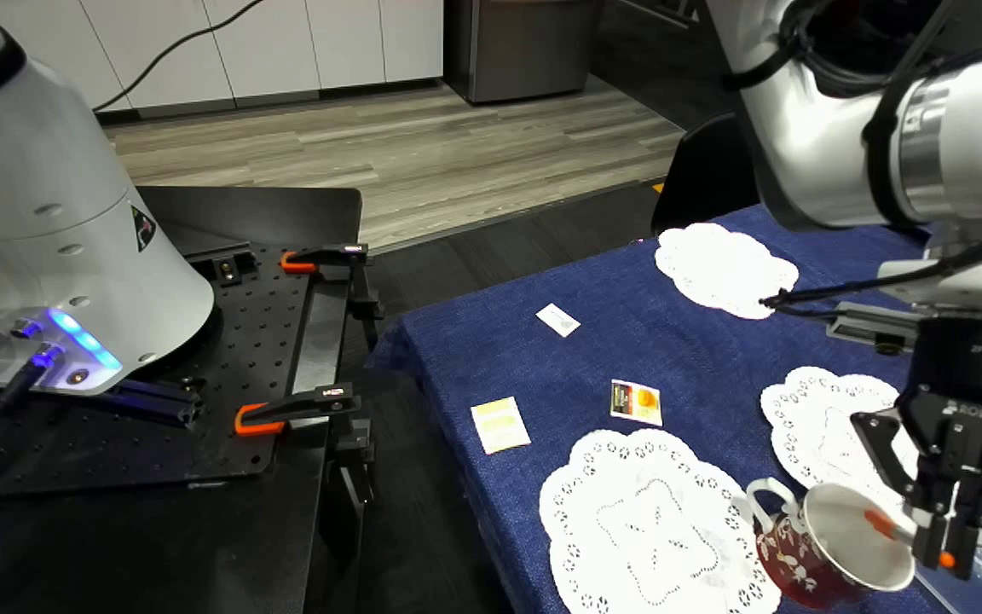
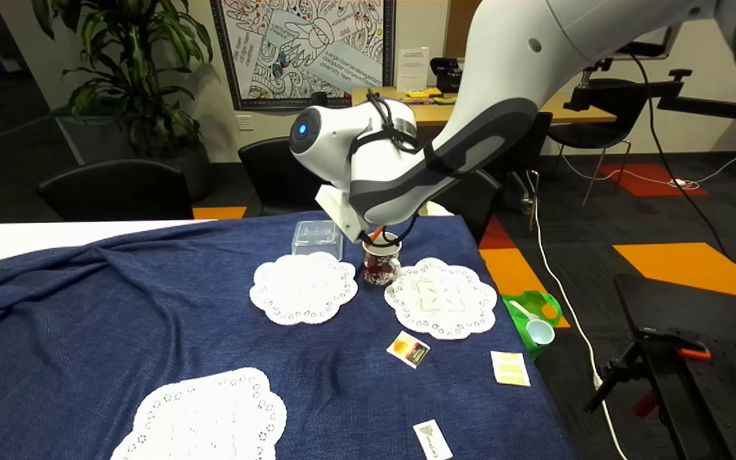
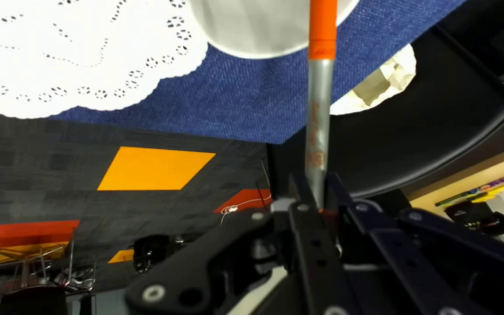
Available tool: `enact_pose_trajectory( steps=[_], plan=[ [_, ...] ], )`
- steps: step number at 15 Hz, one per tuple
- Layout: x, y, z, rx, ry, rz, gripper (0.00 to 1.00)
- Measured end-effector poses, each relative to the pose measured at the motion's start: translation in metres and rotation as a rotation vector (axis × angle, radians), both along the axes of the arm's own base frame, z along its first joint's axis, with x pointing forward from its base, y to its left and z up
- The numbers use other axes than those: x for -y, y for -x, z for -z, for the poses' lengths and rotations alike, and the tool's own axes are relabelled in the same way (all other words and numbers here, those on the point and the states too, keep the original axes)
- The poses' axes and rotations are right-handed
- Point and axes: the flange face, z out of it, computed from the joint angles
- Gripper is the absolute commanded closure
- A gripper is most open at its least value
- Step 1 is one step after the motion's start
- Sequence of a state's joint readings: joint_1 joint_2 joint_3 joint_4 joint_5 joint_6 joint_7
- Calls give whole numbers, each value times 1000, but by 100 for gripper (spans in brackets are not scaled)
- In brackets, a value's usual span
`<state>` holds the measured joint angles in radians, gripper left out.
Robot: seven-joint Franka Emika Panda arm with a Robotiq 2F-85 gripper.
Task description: Put the sharpie on the table
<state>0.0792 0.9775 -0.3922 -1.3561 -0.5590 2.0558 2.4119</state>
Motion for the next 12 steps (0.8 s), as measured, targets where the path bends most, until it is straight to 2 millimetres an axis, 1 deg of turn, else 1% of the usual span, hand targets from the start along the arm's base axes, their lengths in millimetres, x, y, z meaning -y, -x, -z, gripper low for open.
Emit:
enact_pose_trajectory(
  steps=[4,6,9,12],
  plan=[
    [-23,7,-68,26,32,-68,97],
    [-38,10,-96,53,26,-119,97],
    [-70,12,-127,122,-35,-241,97],
    [-105,14,-144,156,-121,-381,97]
  ],
)
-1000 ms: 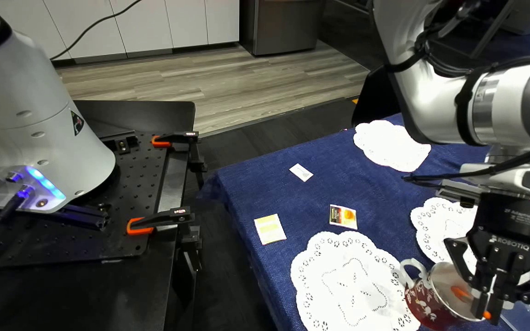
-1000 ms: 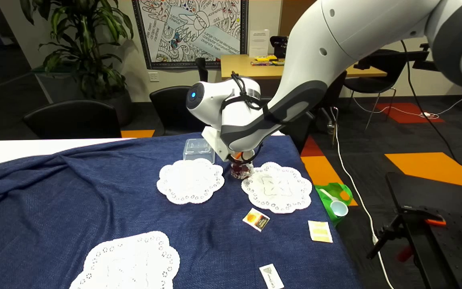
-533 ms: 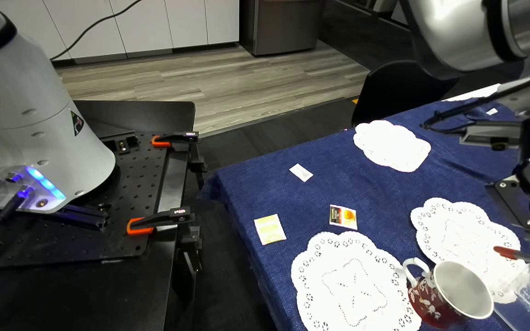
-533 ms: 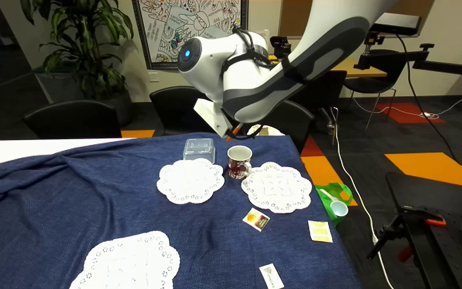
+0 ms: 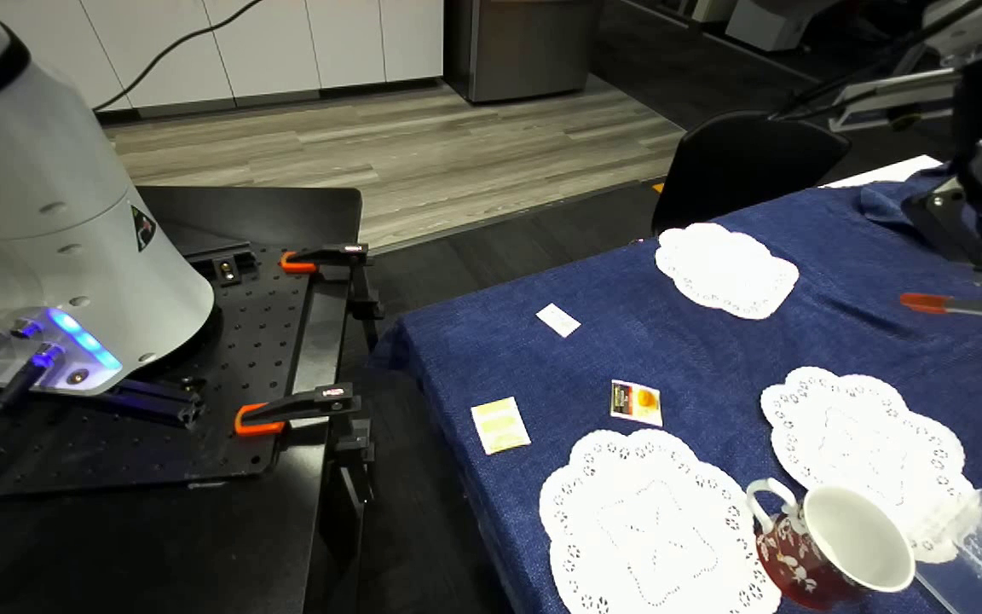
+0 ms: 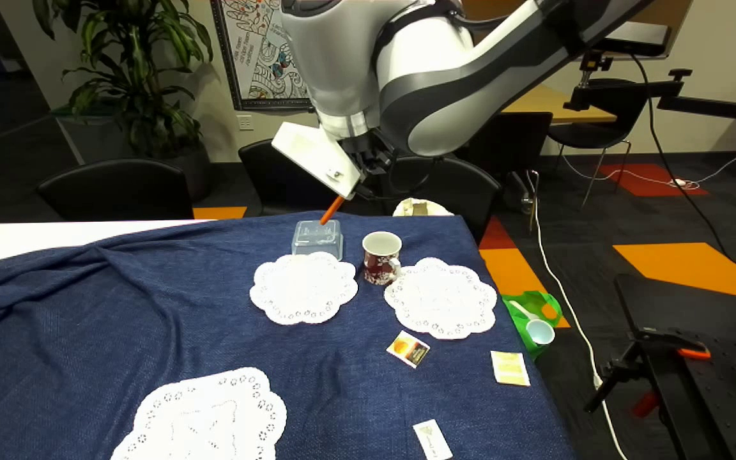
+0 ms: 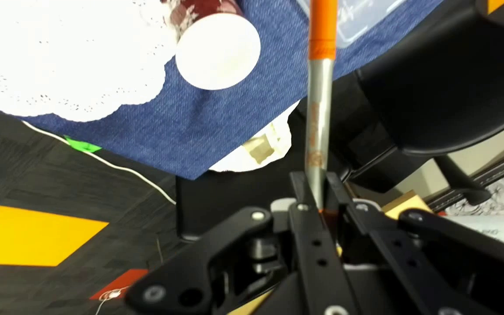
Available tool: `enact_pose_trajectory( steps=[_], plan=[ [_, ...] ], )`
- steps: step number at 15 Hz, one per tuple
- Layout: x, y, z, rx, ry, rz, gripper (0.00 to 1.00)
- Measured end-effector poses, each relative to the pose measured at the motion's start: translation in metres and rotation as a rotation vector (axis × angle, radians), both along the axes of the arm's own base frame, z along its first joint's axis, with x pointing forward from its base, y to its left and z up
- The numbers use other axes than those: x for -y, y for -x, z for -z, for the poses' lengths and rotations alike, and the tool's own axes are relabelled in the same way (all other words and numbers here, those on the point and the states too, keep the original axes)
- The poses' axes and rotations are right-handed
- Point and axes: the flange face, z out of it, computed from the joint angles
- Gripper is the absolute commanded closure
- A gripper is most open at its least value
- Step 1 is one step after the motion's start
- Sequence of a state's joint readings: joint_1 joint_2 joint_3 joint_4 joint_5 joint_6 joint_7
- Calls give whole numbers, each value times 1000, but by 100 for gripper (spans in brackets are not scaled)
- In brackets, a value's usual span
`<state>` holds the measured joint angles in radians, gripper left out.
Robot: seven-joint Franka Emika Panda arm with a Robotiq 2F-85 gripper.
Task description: Put the sharpie on the table
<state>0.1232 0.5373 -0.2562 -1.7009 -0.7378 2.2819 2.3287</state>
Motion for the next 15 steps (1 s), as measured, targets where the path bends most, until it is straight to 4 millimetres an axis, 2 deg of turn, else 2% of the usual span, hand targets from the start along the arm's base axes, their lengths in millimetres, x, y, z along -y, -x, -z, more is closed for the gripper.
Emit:
enact_pose_trajectory(
  steps=[4,15],
  plan=[
    [-32,-2,-10,-10,-92,-204,97],
    [-69,-10,-14,-188,-339,-756,97]
  ],
)
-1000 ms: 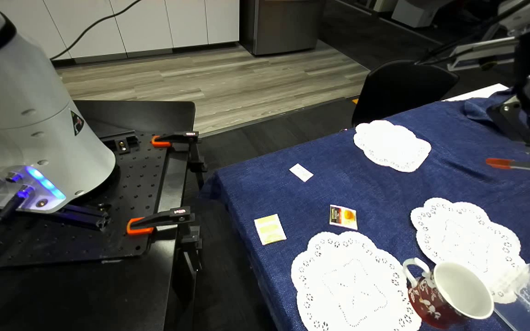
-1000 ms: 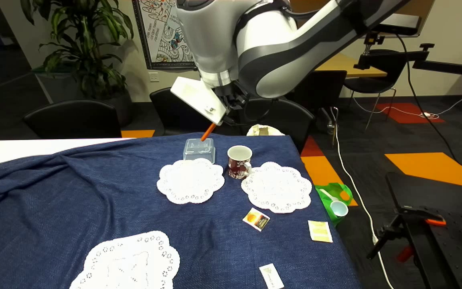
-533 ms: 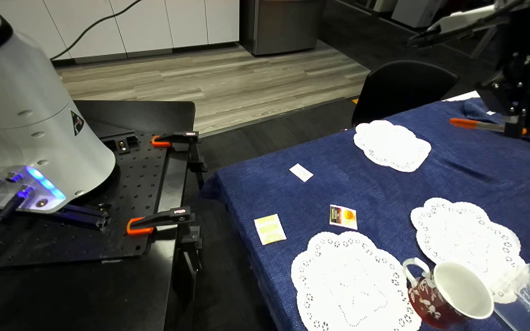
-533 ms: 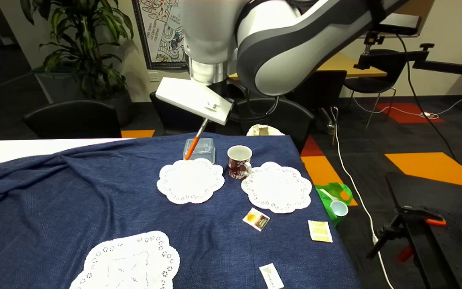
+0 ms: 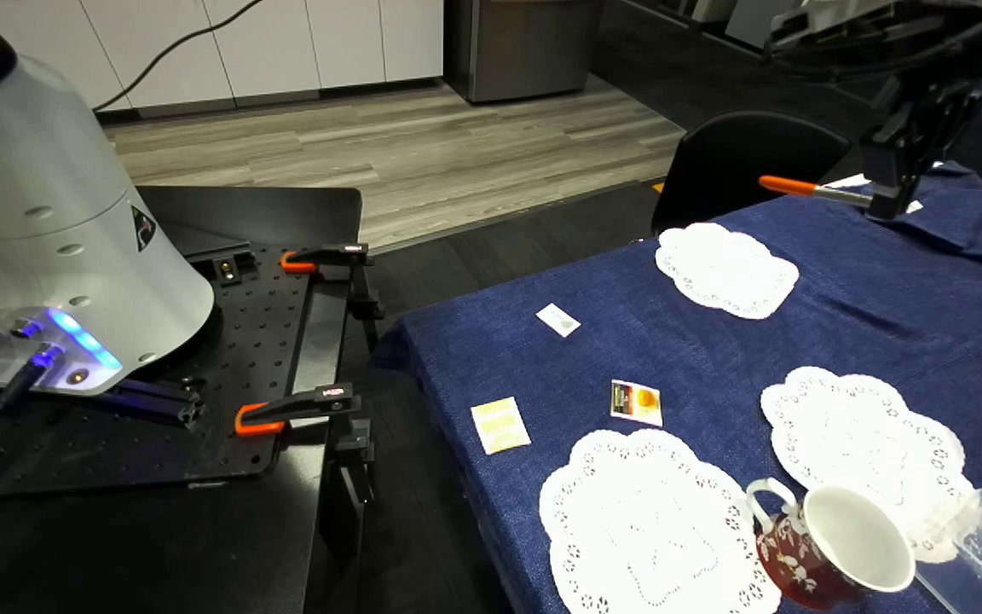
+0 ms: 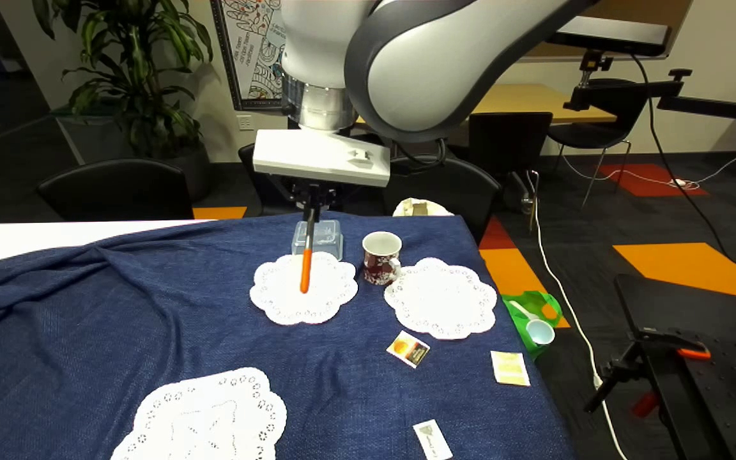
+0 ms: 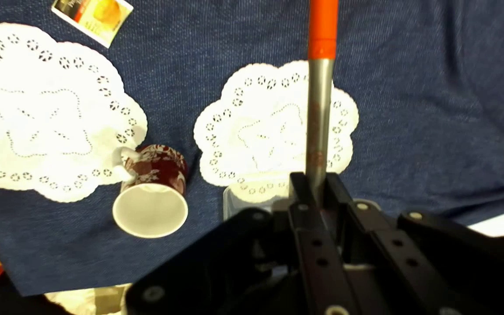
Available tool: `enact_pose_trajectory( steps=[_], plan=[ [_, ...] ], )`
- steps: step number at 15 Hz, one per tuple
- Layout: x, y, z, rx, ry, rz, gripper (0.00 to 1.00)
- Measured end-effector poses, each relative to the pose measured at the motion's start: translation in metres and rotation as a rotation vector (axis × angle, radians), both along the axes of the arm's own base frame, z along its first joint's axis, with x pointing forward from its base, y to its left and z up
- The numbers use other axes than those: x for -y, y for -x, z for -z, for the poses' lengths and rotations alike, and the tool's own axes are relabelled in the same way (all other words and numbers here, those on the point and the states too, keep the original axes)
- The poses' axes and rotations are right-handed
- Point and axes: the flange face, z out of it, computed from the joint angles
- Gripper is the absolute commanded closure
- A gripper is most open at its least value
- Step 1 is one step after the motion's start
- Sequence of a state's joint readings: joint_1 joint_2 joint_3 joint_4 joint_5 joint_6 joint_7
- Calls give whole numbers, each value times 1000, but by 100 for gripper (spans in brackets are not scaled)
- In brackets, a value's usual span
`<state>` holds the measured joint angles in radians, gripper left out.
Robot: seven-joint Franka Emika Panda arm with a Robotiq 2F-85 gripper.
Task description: Put the sharpie on the table
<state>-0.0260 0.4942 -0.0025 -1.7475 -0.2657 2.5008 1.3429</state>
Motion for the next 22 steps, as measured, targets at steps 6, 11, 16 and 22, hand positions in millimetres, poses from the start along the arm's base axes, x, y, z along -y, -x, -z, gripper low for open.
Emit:
enact_pose_trajectory(
  steps=[6,11,16,22],
  plan=[
    [-16,9,33,-165,-198,-243,97],
    [-24,14,74,-308,-235,-324,97],
    [-44,10,128,-288,-217,-293,97],
    [-41,10,195,-330,-230,-225,61]
  ],
)
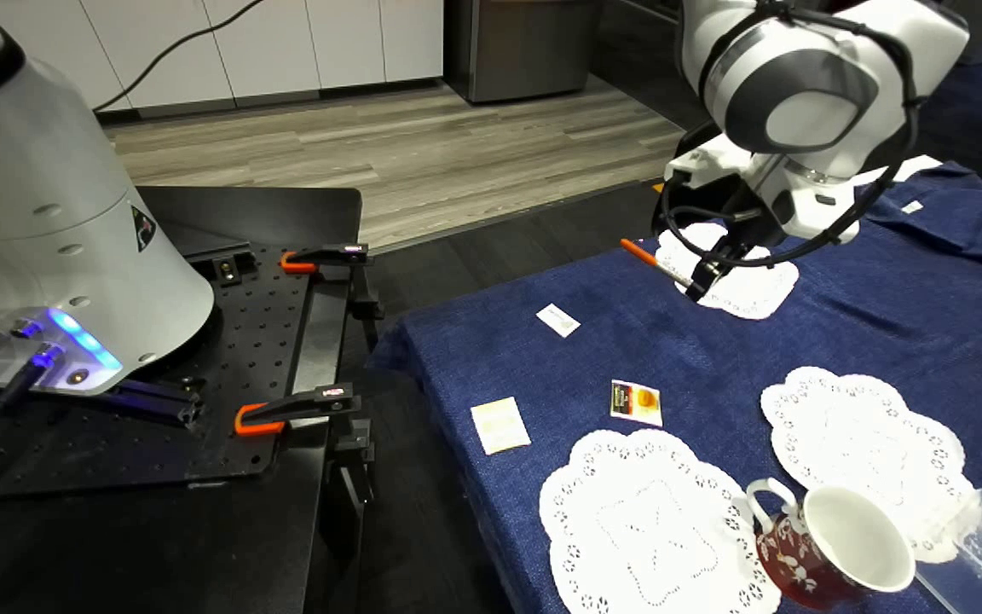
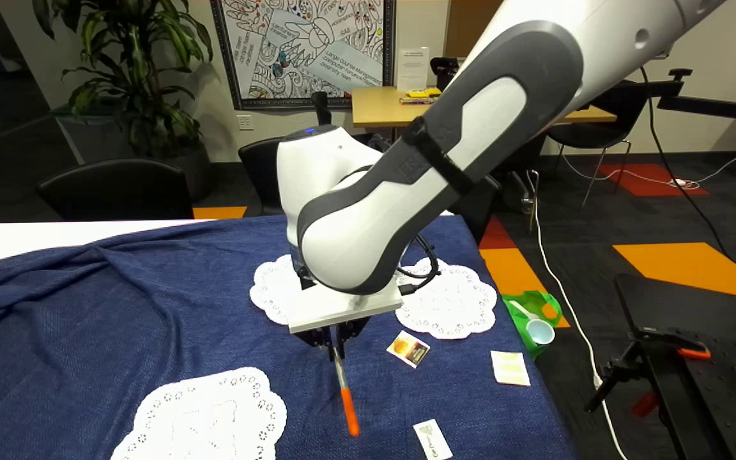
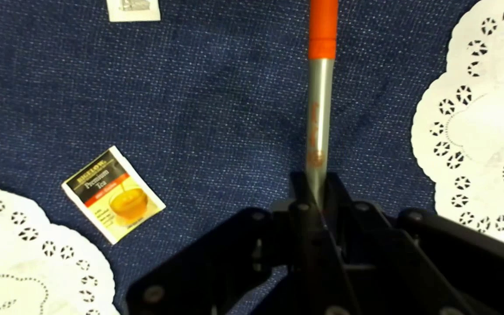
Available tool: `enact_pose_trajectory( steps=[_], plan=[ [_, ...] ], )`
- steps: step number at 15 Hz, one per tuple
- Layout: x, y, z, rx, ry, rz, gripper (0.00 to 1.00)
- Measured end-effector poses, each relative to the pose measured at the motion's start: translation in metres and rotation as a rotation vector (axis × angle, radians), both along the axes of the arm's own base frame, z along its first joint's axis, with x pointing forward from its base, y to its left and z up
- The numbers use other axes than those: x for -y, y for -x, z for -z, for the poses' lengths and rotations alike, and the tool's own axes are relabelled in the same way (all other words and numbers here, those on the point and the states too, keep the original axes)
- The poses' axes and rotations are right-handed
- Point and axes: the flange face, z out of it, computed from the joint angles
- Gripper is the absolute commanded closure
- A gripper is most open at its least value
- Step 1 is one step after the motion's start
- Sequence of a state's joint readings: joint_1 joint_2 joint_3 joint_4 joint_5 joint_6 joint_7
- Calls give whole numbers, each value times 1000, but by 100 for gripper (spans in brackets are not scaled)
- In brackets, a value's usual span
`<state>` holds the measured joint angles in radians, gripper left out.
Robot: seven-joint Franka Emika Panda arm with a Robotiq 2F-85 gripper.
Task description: Put the sharpie on the table
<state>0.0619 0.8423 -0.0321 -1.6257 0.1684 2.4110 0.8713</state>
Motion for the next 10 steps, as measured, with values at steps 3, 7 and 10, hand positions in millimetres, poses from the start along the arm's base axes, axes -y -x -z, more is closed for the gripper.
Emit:
enact_pose_trajectory(
  steps=[3,7,10],
  plan=[
    [10,-2,21,-16,8,40,40],
    [12,-8,20,-8,20,82,9],
    [7,-13,0,19,32,115,0]
  ],
)
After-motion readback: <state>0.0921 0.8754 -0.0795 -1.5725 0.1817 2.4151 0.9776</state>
